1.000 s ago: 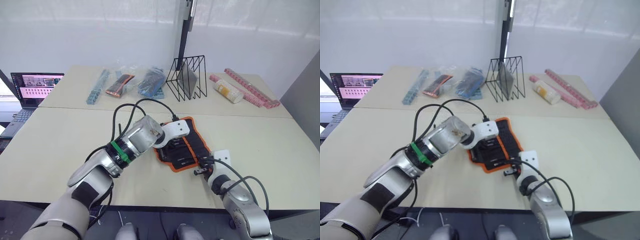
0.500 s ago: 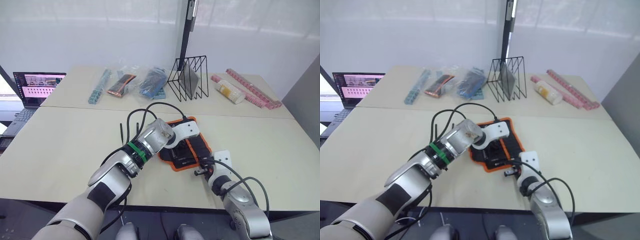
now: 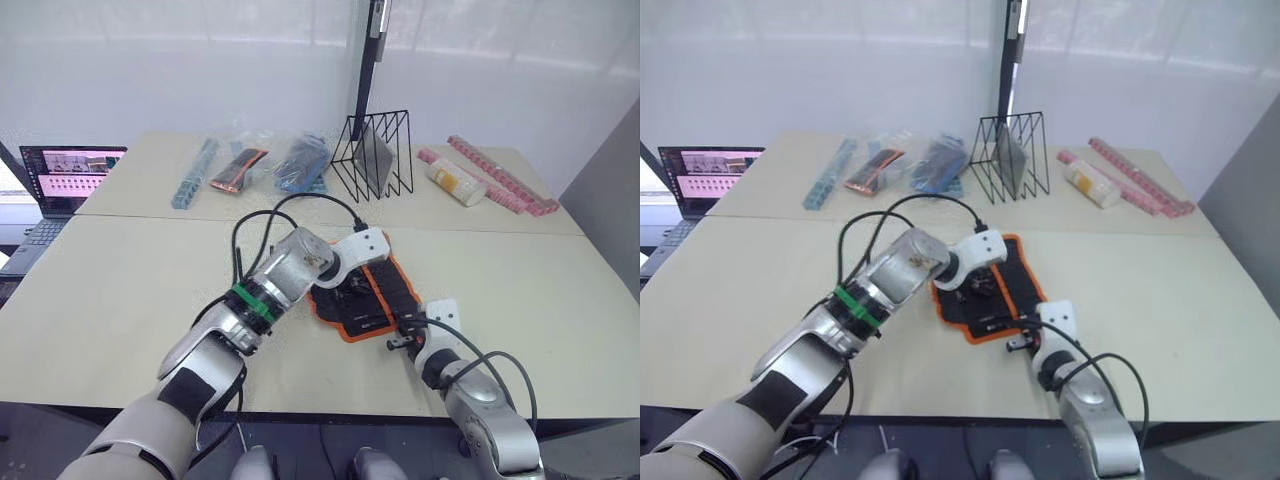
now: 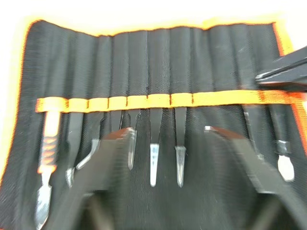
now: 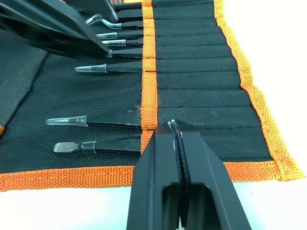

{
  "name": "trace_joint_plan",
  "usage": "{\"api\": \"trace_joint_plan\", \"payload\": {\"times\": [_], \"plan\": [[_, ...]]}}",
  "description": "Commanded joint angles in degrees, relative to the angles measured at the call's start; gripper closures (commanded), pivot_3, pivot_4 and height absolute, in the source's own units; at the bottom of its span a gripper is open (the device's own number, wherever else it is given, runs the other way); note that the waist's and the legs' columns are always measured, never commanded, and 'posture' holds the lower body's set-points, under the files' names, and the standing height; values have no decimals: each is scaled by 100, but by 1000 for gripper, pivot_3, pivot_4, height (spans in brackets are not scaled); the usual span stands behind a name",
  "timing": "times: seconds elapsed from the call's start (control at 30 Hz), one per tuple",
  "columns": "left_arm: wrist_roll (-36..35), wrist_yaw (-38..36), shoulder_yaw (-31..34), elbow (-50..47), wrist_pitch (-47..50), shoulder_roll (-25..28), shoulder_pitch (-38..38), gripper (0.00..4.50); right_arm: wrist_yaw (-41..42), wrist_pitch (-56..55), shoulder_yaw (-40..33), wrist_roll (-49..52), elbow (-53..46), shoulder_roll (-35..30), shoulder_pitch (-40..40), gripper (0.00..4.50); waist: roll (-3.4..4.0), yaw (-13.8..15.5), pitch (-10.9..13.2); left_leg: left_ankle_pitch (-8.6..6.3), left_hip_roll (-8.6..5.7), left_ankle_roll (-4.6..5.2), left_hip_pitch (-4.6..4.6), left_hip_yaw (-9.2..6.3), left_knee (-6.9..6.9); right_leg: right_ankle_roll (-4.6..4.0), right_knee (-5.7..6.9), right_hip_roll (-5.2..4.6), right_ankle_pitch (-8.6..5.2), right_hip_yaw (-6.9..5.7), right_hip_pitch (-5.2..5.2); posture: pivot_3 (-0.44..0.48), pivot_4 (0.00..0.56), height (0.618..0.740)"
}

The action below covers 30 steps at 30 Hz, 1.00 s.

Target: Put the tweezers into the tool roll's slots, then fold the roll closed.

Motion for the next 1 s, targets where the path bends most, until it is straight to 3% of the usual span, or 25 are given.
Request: {"api": "trace_joint_plan", "payload": {"times": [0.03,0.17,0.3,0.37,0.53,0.63,0.8,1.0], "plan": [[-496,-272,731,-1170,643,494,171,227,94,247,76,-37,399,-127,15,4500,1,-11,1,0,0,0,1,1,0,0,3,0,0,1,0,0,150,687],[-1032,-268,1894,-2178,790,1269,1110,66,247,166,7,21,270,-259,-178,4500,16,-74,4,0,0,0,10,1,-1,0,7,3,0,7,0,0,150,687],[-1217,1,2411,-2623,264,1519,1832,66,348,154,-36,52,224,-364,-235,4500,24,-10,12,1,1,-1,9,-7,1,0,16,5,0,10,-1,0,150,687],[-1378,147,3081,-2791,-129,1660,2572,66,395,187,-25,64,167,-426,-321,4500,20,50,14,1,-5,-1,-1,-8,11,1,11,1,0,11,1,0,150,687],[-1802,431,4261,-3250,-258,1834,3904,66,541,279,-52,72,213,-616,-424,4500,20,28,16,1,-12,0,1,-4,3,4,13,-8,0,18,-5,0,150,687],[-2007,543,4604,-3510,-124,1983,4407,66,595,318,-61,88,236,-702,-427,4500,20,40,16,0,-12,0,0,-8,1,4,13,-9,0,15,-5,0,150,687],[-2298,712,5917,-4113,-48,2091,5903,66,806,324,11,93,438,-848,-483,4500,18,24,16,0,-14,-1,6,-3,1,5,9,-17,-1,16,0,0,150,687],[-2706,698,7014,-4846,-123,1935,7411,66,1035,289,81,95,712,-999,-552,4500,4,39,16,-2,-10,1,11,-4,-3,2,8,-21,-2,8,2,0,150,687]]}}
